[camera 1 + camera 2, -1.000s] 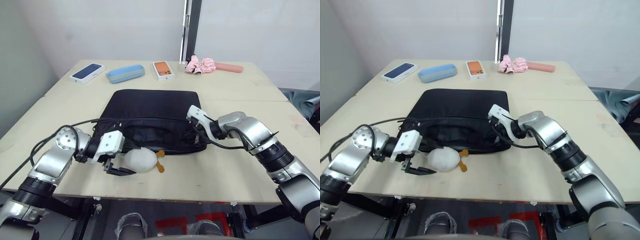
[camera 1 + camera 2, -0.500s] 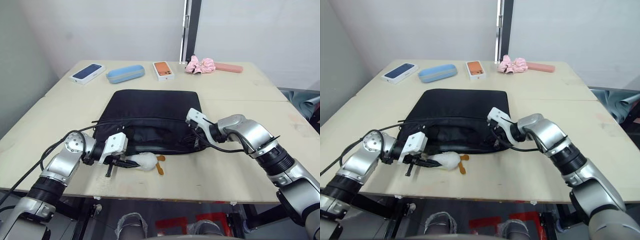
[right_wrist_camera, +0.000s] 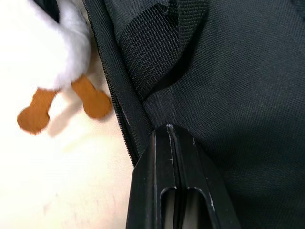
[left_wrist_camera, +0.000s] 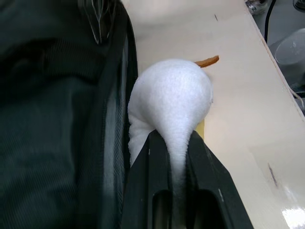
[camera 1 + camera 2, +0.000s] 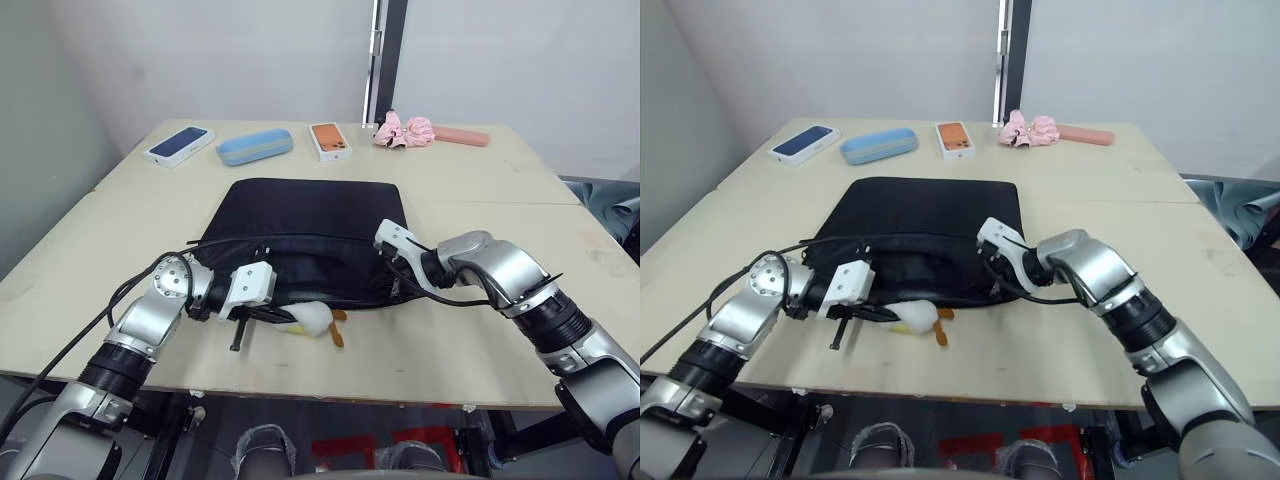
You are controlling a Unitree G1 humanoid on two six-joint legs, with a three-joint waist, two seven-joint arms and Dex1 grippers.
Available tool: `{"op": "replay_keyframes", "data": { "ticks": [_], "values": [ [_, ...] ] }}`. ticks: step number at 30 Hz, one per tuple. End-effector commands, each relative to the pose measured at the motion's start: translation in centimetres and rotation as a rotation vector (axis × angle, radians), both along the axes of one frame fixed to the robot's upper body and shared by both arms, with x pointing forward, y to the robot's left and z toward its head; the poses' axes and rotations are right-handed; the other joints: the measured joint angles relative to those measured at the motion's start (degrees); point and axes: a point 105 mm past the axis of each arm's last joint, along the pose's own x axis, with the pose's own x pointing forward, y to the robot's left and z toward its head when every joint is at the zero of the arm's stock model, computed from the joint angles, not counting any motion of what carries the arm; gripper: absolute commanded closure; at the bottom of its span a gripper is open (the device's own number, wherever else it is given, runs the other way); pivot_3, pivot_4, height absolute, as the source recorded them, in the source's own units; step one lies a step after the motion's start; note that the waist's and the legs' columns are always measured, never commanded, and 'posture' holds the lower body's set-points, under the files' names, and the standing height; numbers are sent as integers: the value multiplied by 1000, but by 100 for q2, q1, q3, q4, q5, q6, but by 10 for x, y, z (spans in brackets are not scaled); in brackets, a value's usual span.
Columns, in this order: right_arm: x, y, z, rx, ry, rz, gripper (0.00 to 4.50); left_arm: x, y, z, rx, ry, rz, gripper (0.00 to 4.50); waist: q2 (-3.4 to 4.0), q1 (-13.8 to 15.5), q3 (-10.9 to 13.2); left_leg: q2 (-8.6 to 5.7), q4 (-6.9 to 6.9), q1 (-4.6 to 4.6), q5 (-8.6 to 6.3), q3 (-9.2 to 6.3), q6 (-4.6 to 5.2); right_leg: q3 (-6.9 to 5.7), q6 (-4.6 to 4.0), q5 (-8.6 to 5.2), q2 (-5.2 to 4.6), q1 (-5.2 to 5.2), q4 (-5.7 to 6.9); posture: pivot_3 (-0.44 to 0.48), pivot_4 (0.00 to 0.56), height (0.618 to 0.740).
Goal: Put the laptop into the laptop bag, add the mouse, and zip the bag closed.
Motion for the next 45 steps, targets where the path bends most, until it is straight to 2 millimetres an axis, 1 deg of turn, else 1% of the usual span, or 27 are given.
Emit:
{"op": "replay_keyframes", "data": {
  "ticks": [1,4,7,9,10,12,15,17,21,25,30,31,34,37,39,42,44,45],
  "values": [
    [-1,4,50,135,-93,42,4500,1,-6,7,-3,-42,-21,4465,0,-4,0,0,0,0,0,0,0,0,0,0,0,-1,0,0,150,740],
    [13,-1,59,145,-101,-29,4500,-1,-3,2,16,-35,-23,4465,0,-19,0,1,-1,1,0,1,0,0,0,0,1,0,-1,0,150,740],
    [16,-2,60,146,-101,-48,4500,-1,-3,1,20,-35,-24,4465,0,-10,0,1,0,1,0,0,0,0,0,0,1,0,0,0,150,740],
    [31,-6,37,42,-105,-115,4500,-3,-2,1,16,-30,-26,4465,-1,-8,-1,1,0,-1,0,0,0,-1,0,0,1,-1,0,0,150,740],
    [32,-6,21,-32,-103,-120,4500,-4,-3,1,11,-31,-26,4465,-1,-13,-1,1,0,1,0,0,0,-1,0,0,1,1,-1,0,150,740],
    [29,-5,-2,-128,-96,-94,4500,-4,-3,1,8,-36,-28,4465,-1,-16,-1,0,0,0,0,0,-1,-1,0,0,0,0,0,0,150,740],
    [24,-6,-20,-206,-91,-55,4500,-2,-4,3,-7,-43,-27,4465,-4,-32,-11,1,-4,4,0,1,-1,-1,0,-1,1,3,-2,0,150,740],
    [25,-9,-25,-236,-95,-56,4500,-3,-7,5,-17,-35,-35,4465,-3,-40,-12,0,-3,8,-1,3,-2,2,0,-1,1,6,-2,0,150,740],
    [24,-6,-20,-212,-98,-42,4500,0,-18,10,-33,-44,-48,4465,-3,-35,-16,0,-3,30,-1,2,-2,4,0,-1,0,24,3,0,150,740],
    [25,-3,-16,-187,-96,-38,4500,8,-30,13,-50,-47,-44,4465,-3,-37,-18,0,1,32,-1,2,-2,4,-1,-1,0,29,4,0,150,740],
    [27,-5,-18,-197,-96,-53,4500,18,-52,15,-92,-60,-41,4465,-3,-52,-18,0,-1,30,-1,3,-2,4,-1,-1,1,28,-1,0,150,740],
    [28,-6,-19,-205,-97,-56,4500,18,-58,16,-113,-66,-47,4465,-3,-52,-18,0,-2,29,-1,4,-1,5,-1,-1,1,27,-2,0,150,740],
    [27,-6,-19,-185,-82,-65,4500,7,-75,16,-160,-51,-104,4465,-3,-51,-19,0,-2,29,-1,4,-1,5,-1,-1,1,27,-3,0,150,740],
    [26,-6,-19,-186,-83,-65,4500,0,-84,12,-162,-43,-149,4465,-3,-51,-19,0,-2,30,-1,4,-1,5,-1,-1,1,27,-1,0,150,740],
    [26,-7,-18,-187,-85,-63,4500,-5,-93,13,-175,-30,-185,4465,-3,-50,-19,0,-2,29,-1,4,-1,5,-1,-1,1,27,-1,0,150,740],
    [25,-7,-17,-186,-87,-63,4500,-6,-97,14,-179,-22,-200,4465,-3,-49,-18,0,-2,29,-1,4,-1,6,-1,-1,0,27,-2,0,150,740],
    [26,-7,-17,-184,-88,-71,4500,-4,-96,10,-163,14,-176,4465,-3,-52,-18,0,-3,29,-1,4,-1,5,-1,-1,1,27,-2,0,150,740],
    [26,-6,-16,-182,-89,-67,4500,-1,-94,8,-157,30,-149,4093,-3,-52,-18,0,-4,30,-1,4,-1,5,-1,-1,1,27,-2,0,150,740]
  ]
}}
